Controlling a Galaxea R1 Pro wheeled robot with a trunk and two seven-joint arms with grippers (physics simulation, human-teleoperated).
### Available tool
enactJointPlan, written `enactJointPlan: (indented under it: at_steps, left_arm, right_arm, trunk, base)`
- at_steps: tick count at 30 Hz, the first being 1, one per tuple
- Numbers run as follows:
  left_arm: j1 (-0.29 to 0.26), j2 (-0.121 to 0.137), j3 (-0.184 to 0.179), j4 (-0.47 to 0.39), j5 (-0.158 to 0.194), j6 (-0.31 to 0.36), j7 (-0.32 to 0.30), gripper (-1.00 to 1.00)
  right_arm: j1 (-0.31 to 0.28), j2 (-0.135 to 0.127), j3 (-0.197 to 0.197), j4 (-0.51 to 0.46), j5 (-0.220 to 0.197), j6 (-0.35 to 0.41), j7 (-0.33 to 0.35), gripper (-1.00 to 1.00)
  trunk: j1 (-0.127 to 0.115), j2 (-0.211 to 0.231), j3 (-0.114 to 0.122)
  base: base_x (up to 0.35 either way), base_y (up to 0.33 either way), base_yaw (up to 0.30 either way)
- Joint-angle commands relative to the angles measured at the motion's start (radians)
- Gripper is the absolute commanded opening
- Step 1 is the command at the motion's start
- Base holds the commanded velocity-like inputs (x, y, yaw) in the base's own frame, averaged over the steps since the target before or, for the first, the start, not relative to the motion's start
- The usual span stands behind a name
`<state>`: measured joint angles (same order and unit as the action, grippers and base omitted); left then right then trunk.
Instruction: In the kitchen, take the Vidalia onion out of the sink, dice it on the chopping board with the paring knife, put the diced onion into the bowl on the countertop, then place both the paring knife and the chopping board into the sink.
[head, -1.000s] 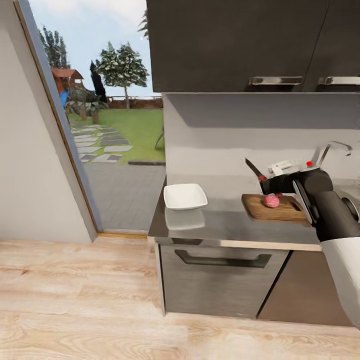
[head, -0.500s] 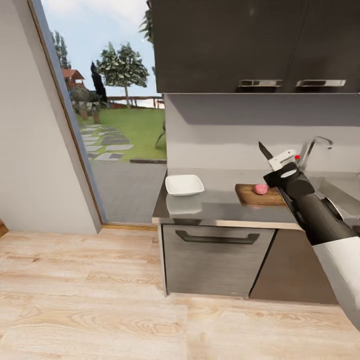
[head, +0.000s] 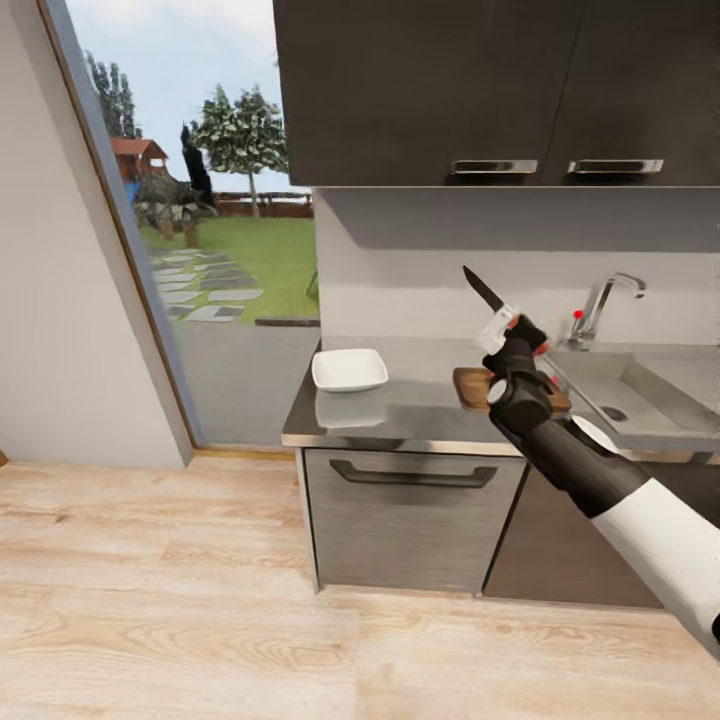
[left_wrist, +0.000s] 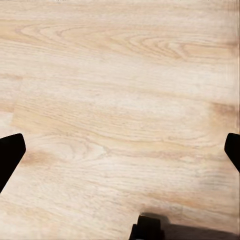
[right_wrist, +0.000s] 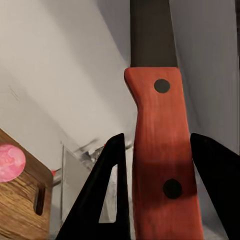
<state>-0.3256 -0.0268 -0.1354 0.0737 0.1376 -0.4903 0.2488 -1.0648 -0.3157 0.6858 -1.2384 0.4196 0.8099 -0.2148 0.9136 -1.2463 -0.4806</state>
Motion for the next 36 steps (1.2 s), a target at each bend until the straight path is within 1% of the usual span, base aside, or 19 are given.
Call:
enactJointPlan:
  at_steps: [1,3,5,7,9,11,12,15,19,21,25,26,29,32,36]
  left_arm:
    - [-0.002,-0.001,-0.009,0.005,0.009,-0.006,0.001,1.0]
    - [-0.002,-0.001,-0.009,0.005,0.009,-0.006,0.001,1.0]
    - [-0.002,-0.001,-0.008,0.005,0.009,-0.004,0.001,1.0]
    - [-0.002,-0.001,-0.009,0.005,0.009,-0.004,0.001,1.0]
    - [-0.002,-0.001,-0.009,0.005,0.009,-0.002,0.001,1.0]
    - [-0.002,-0.001,-0.009,0.005,0.009,0.003,0.001,1.0]
    - [-0.002,-0.001,-0.009,0.005,0.009,0.007,0.001,1.0]
    - [-0.001,-0.002,-0.009,0.005,0.008,0.009,0.001,1.0]
    - [-0.002,-0.002,-0.009,0.005,0.008,0.01,0.001,1.0]
    - [-0.002,-0.002,-0.009,0.005,0.008,0.01,0.001,1.0]
    - [-0.001,-0.002,-0.009,0.005,0.008,0.01,0.001,1.0]
    - [-0.001,-0.002,-0.009,0.005,0.008,0.011,0.001,1.0]
    - [-0.002,-0.002,-0.009,0.005,0.008,0.011,0.001,1.0]
    - [-0.001,-0.002,-0.009,0.005,0.008,0.012,0.001,1.0]
    - [-0.002,-0.002,-0.009,0.005,0.008,0.012,0.001,1.0]
  right_arm:
    - [-0.001,-0.001,0.013,0.001,-0.002,0.001,-0.03,-1.0]
    - [0.001,-0.001,0.022,0.01,-0.002,-0.015,-0.076,-1.0]
    - [0.003,-0.003,0.027,0.019,-0.003,-0.037,-0.104,-1.0]
    - [0.005,-0.005,0.028,0.021,-0.004,-0.043,-0.106,-1.0]
    - [0.006,-0.006,0.029,0.021,-0.004,-0.045,-0.097,-1.0]
    - [0.006,-0.006,0.029,0.022,-0.004,-0.045,-0.068,-1.0]
    - [0.006,-0.006,0.029,0.022,-0.003,-0.045,-0.036,-1.0]
    - [0.007,-0.004,0.032,0.022,-0.003,-0.044,-0.015,-1.0]
    - [0.008,-0.002,0.074,0.022,-0.004,-0.044,-0.011,-1.0]
    - [0.008,-0.001,0.104,0.022,-0.005,-0.043,-0.011,-1.0]
    - [0.009,0.002,0.124,0.022,-0.005,-0.041,-0.012,-1.0]
    - [0.009,0.007,0.164,0.023,-0.005,-0.04,-0.014,-1.0]
    - [0.009,0.014,0.207,0.025,-0.005,-0.038,-0.017,-1.0]
    - [0.009,0.02,0.222,0.027,-0.005,-0.037,-0.018,-1.0]
    - [0.011,0.031,0.228,0.028,-0.005,-0.038,-0.019,-1.0]
  trunk:
    - [0.0,-0.001,-0.001]
    - [0.0,-0.001,-0.001]
    - [0.0,-0.001,-0.001]
    - [0.0,-0.001,-0.001]
    - [0.0,-0.001,-0.001]
    - [0.0,-0.001,-0.001]
    - [0.0,-0.001,-0.001]
    - [0.0,-0.001,-0.001]
    - [0.0,-0.001,-0.001]
    - [0.0,-0.001,-0.001]
    - [0.0,-0.001,-0.001]
    - [0.0,-0.001,-0.001]
    - [0.0,-0.001,-0.001]
    - [0.0,-0.001,-0.001]
    - [0.0,-0.001,-0.001]
  base:
    - [0.115,-0.294,0.0]
    - [0.125,-0.295,0.0]
    - [0.14,-0.296,0.0]
    - [0.149,-0.296,0.0]
    - [0.15,-0.296,0.0]
    - [0.151,-0.296,0.0]
    - [0.152,-0.296,0.0]
    - [0.127,-0.299,0.0]
    - [0.028,-0.311,0.0]
    - [0.007,-0.316,0.0]
    - [0.001,-0.317,0.0]
    - [0.0,-0.317,0.0]
    - [0.0,-0.307,0.0]
    - [0.0,-0.176,0.0]
    - [0.0,-0.052,0.0]
